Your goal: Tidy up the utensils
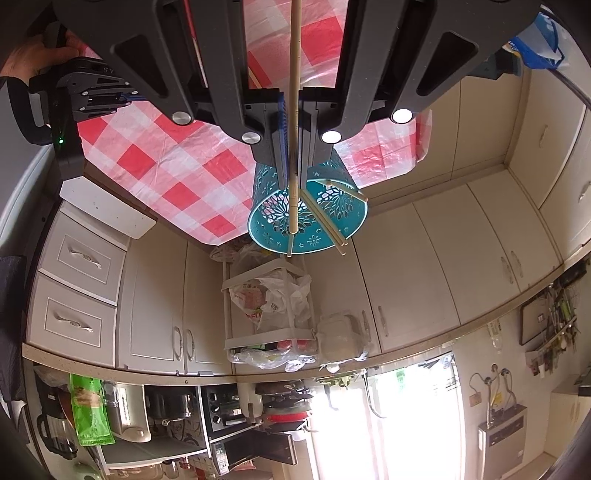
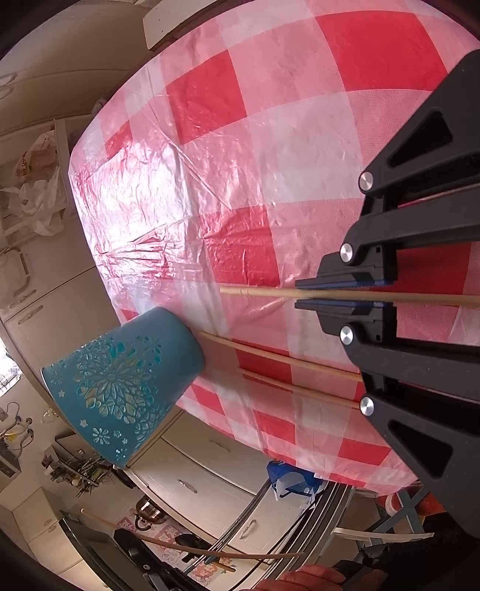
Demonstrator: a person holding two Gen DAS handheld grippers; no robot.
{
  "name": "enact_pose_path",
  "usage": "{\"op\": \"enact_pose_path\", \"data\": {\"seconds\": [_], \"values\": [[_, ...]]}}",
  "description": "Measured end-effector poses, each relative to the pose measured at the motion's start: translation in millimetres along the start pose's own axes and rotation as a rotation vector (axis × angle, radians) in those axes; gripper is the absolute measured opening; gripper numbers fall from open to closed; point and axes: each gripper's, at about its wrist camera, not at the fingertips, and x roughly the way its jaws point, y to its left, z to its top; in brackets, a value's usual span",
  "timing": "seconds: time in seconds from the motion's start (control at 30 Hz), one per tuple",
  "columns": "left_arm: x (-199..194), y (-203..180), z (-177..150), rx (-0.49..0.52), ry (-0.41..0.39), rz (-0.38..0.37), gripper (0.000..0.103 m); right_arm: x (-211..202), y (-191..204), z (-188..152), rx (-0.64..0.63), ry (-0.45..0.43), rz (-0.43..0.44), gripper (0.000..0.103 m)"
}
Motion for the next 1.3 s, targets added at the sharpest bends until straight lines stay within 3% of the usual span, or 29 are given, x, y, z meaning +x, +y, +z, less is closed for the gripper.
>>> {"op": "enact_pose_path", "data": {"seconds": [0.13, 0.3, 0.37, 0.83, 1.3], "values": [[-2.9, 10.3, 8.9, -0.035, -0.03, -0.013, 0.004, 0.9, -6.0, -1.3, 0.027, -0.002, 0.022, 0.006], [-15.0, 52.7, 29.3, -0.213, -0.116, -0.089, 0.004, 1.5, -7.7, -1.2, 0.038, -0.001, 0.036, 0.006], [-18.8, 62.9, 36.1, -0.239, -0.143, -0.07, 0.004, 1.7, -9.6, -1.0, 0.048, 0.0, 0.048, 0.006], [-13.7, 55.5, 45.5, -0.199, -0.148, 0.027, 0.004, 1.8, -9.4, -0.8, 0.053, -0.002, 0.053, 0.006], [-19.6, 43.2, 57.6, -0.162, -0.217, 0.074, 0.004, 2.8, -7.9, -0.7, 0.055, -0.001, 0.056, 0.006]]}}
